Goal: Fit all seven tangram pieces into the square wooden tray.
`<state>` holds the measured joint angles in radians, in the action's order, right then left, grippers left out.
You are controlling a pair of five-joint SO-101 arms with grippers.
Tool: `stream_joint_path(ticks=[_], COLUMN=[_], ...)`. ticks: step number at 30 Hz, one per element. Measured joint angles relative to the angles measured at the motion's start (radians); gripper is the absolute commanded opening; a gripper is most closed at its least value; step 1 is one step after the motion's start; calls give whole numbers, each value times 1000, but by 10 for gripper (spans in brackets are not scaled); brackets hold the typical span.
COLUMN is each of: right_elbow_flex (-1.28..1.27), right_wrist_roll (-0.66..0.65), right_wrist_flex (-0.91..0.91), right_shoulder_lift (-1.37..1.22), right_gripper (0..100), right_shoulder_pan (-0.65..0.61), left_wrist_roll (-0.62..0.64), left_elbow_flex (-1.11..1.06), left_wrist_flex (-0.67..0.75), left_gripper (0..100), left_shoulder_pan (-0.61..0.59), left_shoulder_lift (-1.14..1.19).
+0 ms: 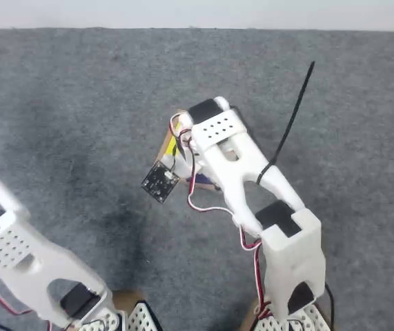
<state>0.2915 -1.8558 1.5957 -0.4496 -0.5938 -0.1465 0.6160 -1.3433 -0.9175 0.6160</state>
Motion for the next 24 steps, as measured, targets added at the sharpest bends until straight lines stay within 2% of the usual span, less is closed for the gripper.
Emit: stream_joint_path(ticks=[6,20,24], right_elbow_flex=[0,0,0], right_wrist_roll=[-3,-3,-3], right_wrist_flex=[-40,-58,-58], right_shoulder_lift=[0,-2,-2], right_gripper=[191,199,257], right_shoulder_pan=[35,35,35], left_wrist_roll=[0,0,0], left_elbow_flex=[0,0,0], left_wrist_flex=[0,0,0], left_gripper=[221,221,221], left_shoulder_pan=[0,0,0], left_shoulder_lift=[0,0,0])
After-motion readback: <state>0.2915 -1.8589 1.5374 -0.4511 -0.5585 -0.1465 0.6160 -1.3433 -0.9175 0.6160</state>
